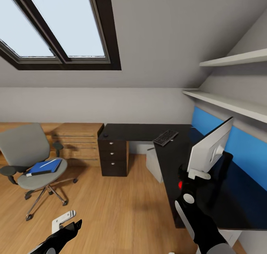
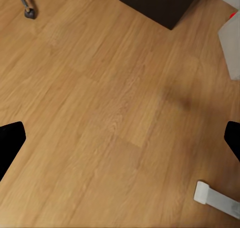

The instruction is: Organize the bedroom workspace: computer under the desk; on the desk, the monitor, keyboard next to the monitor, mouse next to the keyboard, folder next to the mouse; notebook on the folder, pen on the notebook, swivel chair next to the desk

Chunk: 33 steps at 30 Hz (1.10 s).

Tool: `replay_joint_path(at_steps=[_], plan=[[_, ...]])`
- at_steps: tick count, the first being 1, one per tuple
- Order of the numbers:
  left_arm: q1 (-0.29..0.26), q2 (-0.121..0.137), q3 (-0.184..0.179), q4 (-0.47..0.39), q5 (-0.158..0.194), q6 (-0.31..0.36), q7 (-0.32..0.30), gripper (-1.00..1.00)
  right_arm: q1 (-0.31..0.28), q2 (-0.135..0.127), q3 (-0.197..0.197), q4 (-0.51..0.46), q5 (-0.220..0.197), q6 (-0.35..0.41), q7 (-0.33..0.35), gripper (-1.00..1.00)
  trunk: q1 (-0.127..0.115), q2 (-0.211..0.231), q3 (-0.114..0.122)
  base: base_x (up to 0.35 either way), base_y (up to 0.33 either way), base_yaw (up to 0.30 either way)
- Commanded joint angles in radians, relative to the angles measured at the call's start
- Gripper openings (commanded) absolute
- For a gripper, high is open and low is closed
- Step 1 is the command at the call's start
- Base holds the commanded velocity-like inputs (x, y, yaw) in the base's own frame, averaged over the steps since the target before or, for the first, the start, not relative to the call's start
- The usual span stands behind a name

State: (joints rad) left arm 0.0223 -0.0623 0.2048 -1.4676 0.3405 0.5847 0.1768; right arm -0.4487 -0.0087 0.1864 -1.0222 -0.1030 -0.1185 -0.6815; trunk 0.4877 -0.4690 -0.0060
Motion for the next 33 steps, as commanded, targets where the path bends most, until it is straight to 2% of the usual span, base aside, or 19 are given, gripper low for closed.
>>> replay_joint_path(at_steps=[1,11,23,33], plan=[[0.0,-0.001,0.001,-0.002,0.011,0.004,0.007,1.0,-0.001,-0.001,0.004,0.001,-0.011,-0.009,-0.004,1.0,0.001,-0.001,-0.001,0.068,-0.011,0.0],[0.0,-0.001,-0.001,0.0,0.011,0.004,0.007,1.0,-0.001,-0.003,-0.009,0.001,-0.011,-0.01,-0.004,1.0,0.001,-0.001,-0.001,0.114,-0.052,0.0],[0.0,-0.001,-0.002,0.017,0.011,0.003,0.009,1.0,-0.001,-0.004,-0.073,0.001,-0.011,-0.009,-0.016,1.0,0.001,-0.001,-0.001,0.003,-0.002,0.0],[0.0,-0.001,-0.002,0.019,0.01,0.004,0.009,1.0,-0.001,-0.004,-0.079,0.001,-0.011,-0.009,-0.038,1.0,0.001,-0.001,-0.001,-0.043,-0.031,0.0]])
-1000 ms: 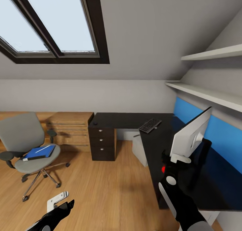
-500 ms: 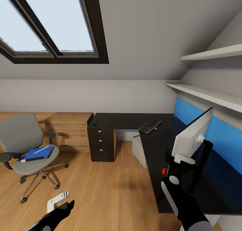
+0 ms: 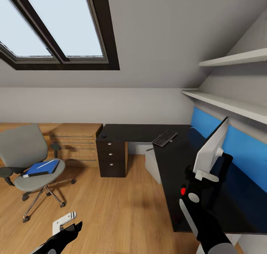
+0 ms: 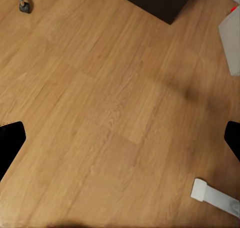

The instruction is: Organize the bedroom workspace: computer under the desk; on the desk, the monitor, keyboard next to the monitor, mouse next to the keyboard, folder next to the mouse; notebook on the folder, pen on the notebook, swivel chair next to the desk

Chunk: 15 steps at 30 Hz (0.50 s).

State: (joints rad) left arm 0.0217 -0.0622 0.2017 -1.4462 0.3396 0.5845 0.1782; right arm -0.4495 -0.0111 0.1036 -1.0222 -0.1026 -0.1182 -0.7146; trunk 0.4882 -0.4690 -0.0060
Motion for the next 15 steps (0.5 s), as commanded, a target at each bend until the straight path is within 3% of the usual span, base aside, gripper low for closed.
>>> replay_joint_path(at_steps=[1,15], plan=[[0.0,-0.001,0.001,-0.002,0.011,0.004,0.007,1.0,-0.001,-0.001,0.004,0.001,-0.011,-0.009,-0.005,1.0,0.0,-0.001,-0.001,-0.228,-0.175,0.0],[0.0,-0.001,0.001,-0.002,0.012,0.005,0.007,1.0,0.0,0.0,0.004,0.002,-0.011,-0.009,-0.005,1.0,0.0,-0.001,-0.001,-0.255,-0.214,0.0]])
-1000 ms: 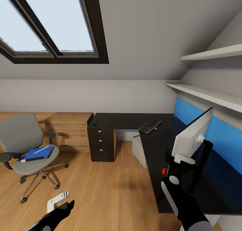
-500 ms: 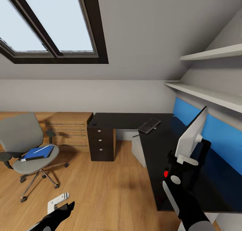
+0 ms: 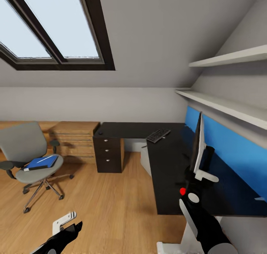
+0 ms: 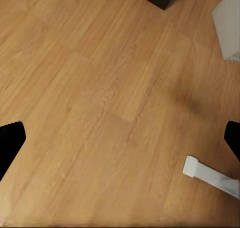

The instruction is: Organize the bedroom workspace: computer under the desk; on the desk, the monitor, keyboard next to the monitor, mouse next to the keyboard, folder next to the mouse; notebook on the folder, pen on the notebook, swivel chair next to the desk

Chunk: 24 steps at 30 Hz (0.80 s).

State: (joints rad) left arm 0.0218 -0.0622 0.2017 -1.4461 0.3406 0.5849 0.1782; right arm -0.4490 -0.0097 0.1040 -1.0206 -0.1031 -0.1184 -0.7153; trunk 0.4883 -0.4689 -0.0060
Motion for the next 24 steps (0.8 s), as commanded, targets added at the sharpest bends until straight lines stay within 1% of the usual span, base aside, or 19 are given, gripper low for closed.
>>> replay_joint_path(at_steps=[1,6,9,12,18,24], plan=[[0.0,-0.001,0.001,-0.002,0.011,0.004,0.007,1.0,-0.001,-0.001,0.004,0.001,-0.01,-0.009,-0.004,1.0,0.0,-0.001,-0.001,-0.258,-0.222,0.0],[0.0,-0.001,0.001,-0.002,0.011,0.004,0.007,1.0,-0.001,-0.002,0.005,0.001,-0.01,-0.009,-0.002,1.0,0.0,-0.001,-0.001,-0.244,-0.222,0.0],[0.0,-0.001,0.001,-0.002,0.011,0.004,0.007,1.0,-0.001,-0.002,0.007,0.001,-0.01,-0.009,0.0,1.0,0.0,-0.001,-0.001,-0.129,-0.238,0.0],[0.001,-0.001,0.001,-0.002,0.01,0.003,0.007,1.0,-0.001,-0.002,0.011,0.001,-0.01,-0.009,0.002,1.0,0.0,-0.001,-0.001,-0.037,-0.274,0.0],[0.0,-0.001,0.001,-0.002,0.009,0.003,0.007,1.0,-0.001,-0.003,0.012,0.001,-0.01,-0.009,0.003,1.0,0.0,-0.001,-0.001,-0.006,-0.118,0.0],[0.0,-0.001,0.002,-0.002,0.012,0.003,0.007,1.0,0.0,-0.003,0.011,0.001,-0.01,-0.01,0.004,1.0,0.0,-0.001,-0.001,0.0,-0.207,0.0]])
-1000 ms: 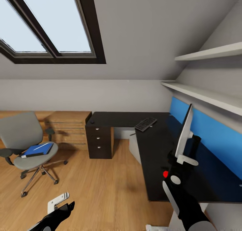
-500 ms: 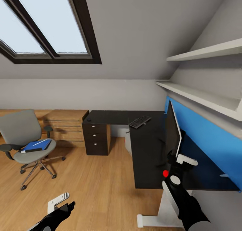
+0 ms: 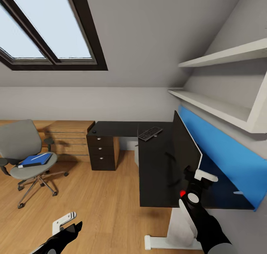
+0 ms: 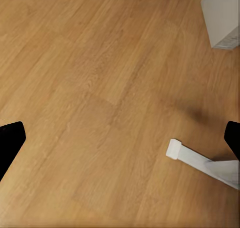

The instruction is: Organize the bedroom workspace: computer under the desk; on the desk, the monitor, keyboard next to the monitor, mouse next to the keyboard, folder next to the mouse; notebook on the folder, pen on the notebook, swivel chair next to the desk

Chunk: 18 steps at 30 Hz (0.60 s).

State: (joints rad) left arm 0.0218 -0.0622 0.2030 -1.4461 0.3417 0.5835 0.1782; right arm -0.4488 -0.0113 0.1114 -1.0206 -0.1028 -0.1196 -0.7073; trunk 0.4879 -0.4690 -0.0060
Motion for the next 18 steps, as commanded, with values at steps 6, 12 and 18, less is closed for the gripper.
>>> replay_joint_path(at_steps=[6,12,18], plan=[[0.0,-0.001,0.001,-0.002,0.012,0.004,0.007,1.0,-0.001,-0.001,0.004,0.0,-0.011,-0.012,-0.005,1.0,0.0,-0.001,-0.001,0.0,-0.222,0.0],[0.001,-0.001,0.001,-0.002,0.013,0.005,0.008,1.0,-0.001,-0.001,0.004,0.0,-0.012,-0.017,-0.003,1.0,0.0,-0.001,-0.001,0.0,-0.158,0.0],[0.0,-0.001,0.001,-0.002,0.013,0.006,0.007,1.0,-0.001,-0.002,0.004,0.0,-0.012,-0.034,-0.003,1.0,0.0,-0.001,-0.001,0.0,-0.025,0.0]])
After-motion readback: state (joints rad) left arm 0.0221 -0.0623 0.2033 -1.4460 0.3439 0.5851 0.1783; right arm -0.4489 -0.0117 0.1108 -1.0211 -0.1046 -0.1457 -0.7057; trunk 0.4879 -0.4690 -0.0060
